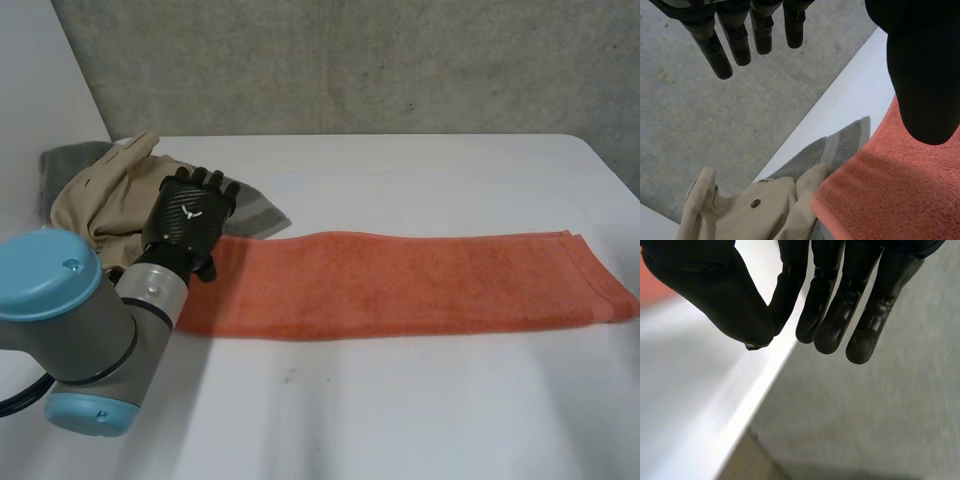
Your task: Fold the laundry.
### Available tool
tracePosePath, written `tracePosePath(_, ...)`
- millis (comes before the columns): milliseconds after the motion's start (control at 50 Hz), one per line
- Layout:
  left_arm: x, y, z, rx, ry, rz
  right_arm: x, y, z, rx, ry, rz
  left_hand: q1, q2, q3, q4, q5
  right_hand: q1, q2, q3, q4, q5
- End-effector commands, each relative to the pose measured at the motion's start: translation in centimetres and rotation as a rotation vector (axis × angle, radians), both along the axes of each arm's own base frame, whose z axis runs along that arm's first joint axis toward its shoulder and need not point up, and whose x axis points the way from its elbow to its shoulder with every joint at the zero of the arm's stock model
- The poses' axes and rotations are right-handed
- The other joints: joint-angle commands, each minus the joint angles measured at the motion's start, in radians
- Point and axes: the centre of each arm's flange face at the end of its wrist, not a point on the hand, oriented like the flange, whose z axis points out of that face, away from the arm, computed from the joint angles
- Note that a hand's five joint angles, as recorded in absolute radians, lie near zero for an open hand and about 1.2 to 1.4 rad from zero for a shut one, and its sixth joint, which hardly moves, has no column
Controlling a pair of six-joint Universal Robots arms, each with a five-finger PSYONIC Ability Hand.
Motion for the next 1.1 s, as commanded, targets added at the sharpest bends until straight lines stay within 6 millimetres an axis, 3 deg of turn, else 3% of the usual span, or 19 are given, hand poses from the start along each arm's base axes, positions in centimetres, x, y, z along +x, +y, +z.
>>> tracePosePath(20, 0.3, 0.0, 0.7, -0.012, 0.007, 0.011, 8.3, 2.5, 3.5, -0.070, -0.168, 0.182, -0.012, -0.028, -0.035, -0.029, -0.047, -0.368, -0.548, -0.553, -0.560, -0.542)
tracePosePath(60, 0.4, 0.1, 0.7, -0.006, 0.006, 0.011, 9.2, 3.1, 3.3, -0.043, -0.228, 0.209, -0.012, -0.028, -0.035, -0.029, -0.047, -0.578, -0.758, -0.763, -0.769, -0.752)
tracePosePath(160, 0.6, 0.5, 0.7, 0.000, 0.003, 0.009, 9.2, 3.7, 2.4, 0.018, -0.258, 0.198, -0.012, -0.028, -0.035, -0.029, -0.047, -0.593, -0.774, -0.778, -0.785, -0.768)
tracePosePath(220, 0.5, 0.6, 0.7, 0.001, 0.003, 0.006, 9.0, 4.1, 0.8, 0.093, -0.249, 0.189, -0.012, -0.028, -0.035, -0.029, -0.047, -0.570, -0.750, -0.755, -0.762, -0.744)
tracePosePath(360, 0.4, 0.7, 0.5, 0.006, 0.001, 0.003, 5.6, 3.9, -3.2, 0.224, -0.226, 0.096, -0.012, -0.028, -0.035, -0.029, -0.047, -0.538, -0.718, -0.722, -0.729, -0.712)
tracePosePath(500, 0.4, 0.7, 0.2, 0.014, -0.003, 0.003, 5.2, 3.9, -5.4, 0.263, -0.219, 0.118, -0.012, -0.028, -0.035, -0.029, -0.047, -0.517, -0.697, -0.702, -0.709, -0.691)
tracePosePath(1020, 0.4, 0.9, -0.1, 0.022, -0.007, 0.000, 4.3, 2.2, -8.3, 0.251, -0.196, 0.100, -0.012, -0.028, -0.035, -0.029, -0.047, -0.297, -0.477, -0.482, -0.489, -0.471)
tracePosePath(1060, 0.4, 0.9, -0.1, 0.024, -0.008, -0.001, 4.2, 2.0, -8.4, 0.246, -0.189, 0.099, -0.012, -0.028, -0.035, -0.029, -0.047, -0.186, -0.366, -0.370, -0.377, -0.360)
tracePosePath(1100, 0.4, 0.9, -0.1, 0.024, -0.008, 0.000, 4.0, 1.9, -8.5, 0.241, -0.187, 0.094, -0.012, -0.028, -0.035, -0.029, -0.047, 0.118, -0.062, -0.067, -0.073, -0.056)
